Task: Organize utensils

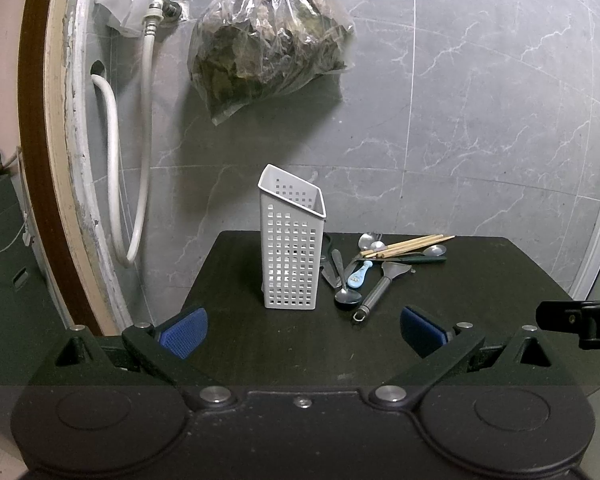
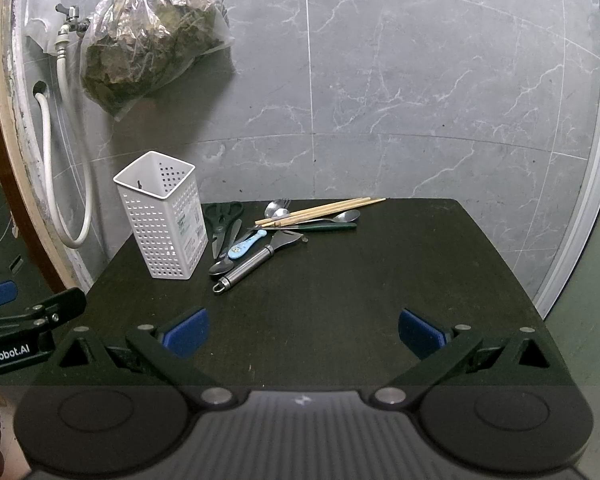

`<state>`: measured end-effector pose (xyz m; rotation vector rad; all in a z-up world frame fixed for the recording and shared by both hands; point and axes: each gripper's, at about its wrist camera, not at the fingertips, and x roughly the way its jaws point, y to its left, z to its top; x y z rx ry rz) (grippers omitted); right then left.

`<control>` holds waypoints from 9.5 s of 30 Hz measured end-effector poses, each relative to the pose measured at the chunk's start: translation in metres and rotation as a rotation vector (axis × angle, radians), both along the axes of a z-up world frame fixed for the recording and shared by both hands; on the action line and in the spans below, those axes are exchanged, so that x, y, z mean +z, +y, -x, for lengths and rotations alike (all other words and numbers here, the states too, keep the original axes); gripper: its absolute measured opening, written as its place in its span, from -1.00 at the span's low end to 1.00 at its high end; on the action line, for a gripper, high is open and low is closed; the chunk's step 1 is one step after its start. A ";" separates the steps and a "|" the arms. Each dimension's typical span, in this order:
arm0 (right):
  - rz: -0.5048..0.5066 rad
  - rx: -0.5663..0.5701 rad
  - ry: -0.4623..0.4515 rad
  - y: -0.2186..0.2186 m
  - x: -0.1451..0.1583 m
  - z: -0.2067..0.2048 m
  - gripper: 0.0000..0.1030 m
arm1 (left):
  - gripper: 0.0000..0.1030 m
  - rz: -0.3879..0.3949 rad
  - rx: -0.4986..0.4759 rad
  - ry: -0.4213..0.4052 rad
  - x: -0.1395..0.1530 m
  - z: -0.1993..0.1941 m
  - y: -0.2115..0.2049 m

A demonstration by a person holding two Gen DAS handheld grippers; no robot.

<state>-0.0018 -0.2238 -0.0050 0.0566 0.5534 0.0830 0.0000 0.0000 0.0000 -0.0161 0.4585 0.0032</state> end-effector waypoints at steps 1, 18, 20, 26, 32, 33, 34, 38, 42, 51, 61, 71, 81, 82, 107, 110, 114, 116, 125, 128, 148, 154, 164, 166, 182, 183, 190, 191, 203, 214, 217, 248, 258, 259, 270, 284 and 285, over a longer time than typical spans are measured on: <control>0.000 0.000 0.000 0.000 0.000 0.000 1.00 | 0.99 0.000 0.000 0.000 0.000 0.000 0.000; 0.000 0.000 0.004 0.000 0.001 -0.004 1.00 | 0.99 0.000 0.001 0.004 0.000 0.000 0.000; 0.000 0.000 0.004 0.000 0.001 -0.005 1.00 | 0.99 0.001 0.001 0.005 -0.002 0.000 0.001; 0.002 -0.002 0.007 0.002 -0.002 -0.005 1.00 | 0.99 0.002 -0.001 0.013 -0.012 -0.006 0.000; 0.002 -0.004 0.014 0.000 -0.004 -0.009 1.00 | 0.99 0.003 -0.003 0.023 -0.015 -0.013 0.001; 0.002 -0.005 0.016 0.000 -0.004 -0.009 1.00 | 0.99 0.003 -0.003 0.025 -0.016 -0.013 0.001; 0.003 -0.006 0.018 0.000 -0.003 -0.010 1.00 | 0.99 0.003 -0.004 0.028 -0.016 -0.015 0.002; 0.006 -0.008 0.027 0.004 -0.003 -0.016 1.00 | 0.99 0.005 -0.006 0.038 -0.017 -0.018 0.003; 0.009 -0.016 0.037 0.005 -0.004 -0.019 1.00 | 0.99 0.010 -0.011 0.049 -0.019 -0.025 0.006; 0.018 -0.036 0.065 0.011 -0.007 -0.029 1.00 | 0.99 0.016 -0.025 0.079 -0.025 -0.038 0.010; 0.023 -0.053 0.119 0.015 -0.014 -0.037 1.00 | 0.99 -0.012 -0.002 0.116 -0.036 -0.062 0.012; 0.042 -0.038 0.173 0.008 -0.026 -0.078 1.00 | 0.99 -0.152 0.082 0.006 -0.046 -0.122 -0.003; 0.020 -0.025 0.221 -0.027 -0.037 -0.148 1.00 | 0.99 -0.228 0.170 -0.014 -0.053 -0.209 -0.024; 0.019 -0.025 0.223 -0.032 -0.037 -0.155 1.00 | 0.99 -0.232 0.179 -0.013 -0.053 -0.216 -0.026; -0.105 -0.091 0.300 0.007 -0.072 -0.171 1.00 | 0.66 -0.260 -0.055 -0.001 -0.058 -0.224 0.019; -0.134 -0.088 0.291 0.016 -0.078 -0.167 1.00 | 0.60 -0.234 -0.130 -0.001 -0.055 -0.214 0.034; -0.178 -0.064 0.293 0.021 -0.085 -0.170 1.00 | 0.58 -0.201 -0.204 0.020 -0.049 -0.203 0.044; -0.206 -0.060 0.277 0.018 -0.087 -0.176 1.00 | 0.57 -0.192 -0.198 0.026 -0.048 -0.198 0.044; -0.222 -0.011 0.136 -0.034 -0.094 -0.244 1.00 | 0.58 -0.212 -0.114 0.037 -0.047 -0.196 0.028; -0.264 -0.018 0.095 -0.060 -0.097 -0.281 1.00 | 0.60 -0.218 -0.078 0.054 -0.046 -0.198 0.025; -0.476 0.058 0.058 -0.107 -0.134 -0.383 0.39 | 0.62 -0.239 0.031 0.097 -0.044 -0.205 0.004; -0.529 0.034 0.055 -0.104 -0.143 -0.385 -0.14 | 0.62 -0.239 0.043 0.101 -0.043 -0.203 0.001; -0.598 -0.038 0.056 -0.107 -0.154 -0.378 -0.94 | 0.62 -0.238 0.039 0.101 -0.042 -0.203 0.002; -0.644 -0.046 0.059 -0.110 -0.153 -0.375 -0.96 | 0.62 -0.237 0.036 0.101 -0.042 -0.203 0.003; -0.460 -0.007 -0.132 -0.088 -0.077 -0.311 -0.98 | 0.61 -0.231 0.004 0.077 -0.044 -0.203 0.011; -0.437 0.000 -0.143 -0.086 -0.071 -0.308 -0.98 | 0.61 -0.230 0.002 0.073 -0.044 -0.203 0.011; -0.315 0.046 -0.200 -0.067 -0.029 -0.283 -0.98 | 0.59 -0.227 -0.018 0.049 -0.047 -0.202 0.014; -0.304 0.054 -0.207 -0.065 -0.023 -0.278 -0.98 | 0.59 -0.226 -0.024 0.046 -0.047 -0.202 0.015; -0.217 0.307 -0.384 0.002 0.090 -0.223 -0.97 | 0.58 -0.223 -0.093 0.015 -0.048 -0.195 0.020; -0.091 0.632 -0.388 0.085 0.097 -0.195 -0.97 | 0.58 -0.220 -0.120 0.019 -0.046 -0.179 0.022; -0.013 0.693 -0.369 0.100 0.084 -0.185 -0.97 | 0.58 -0.221 -0.120 0.021 -0.046 -0.174 0.021; -0.100 0.622 -0.251 0.071 0.050 -0.199 0.16 | 0.59 -0.224 -0.085 0.053 -0.042 -0.167 0.019; -0.081 0.401 -0.107 0.025 0.015 -0.231 0.89 | 0.59 -0.227 -0.051 0.069 -0.041 -0.168 0.015; -0.074 0.394 -0.084 0.023 0.009 -0.233 0.96 | 0.59 -0.228 -0.047 0.071 -0.041 -0.168 0.014; -0.013 0.450 0.091 0.018 -0.051 -0.281 0.99 | 0.60 -0.233 0.011 0.100 -0.038 -0.173 0.004; -0.122 0.678 0.028 0.018 -0.070 -0.377 0.85 | 0.60 -0.216 0.081 0.107 -0.038 -0.177 -0.005; -0.123 0.681 0.038 0.018 -0.072 -0.383 0.78 | 0.60 -0.216 0.084 0.105 -0.039 -0.176 -0.006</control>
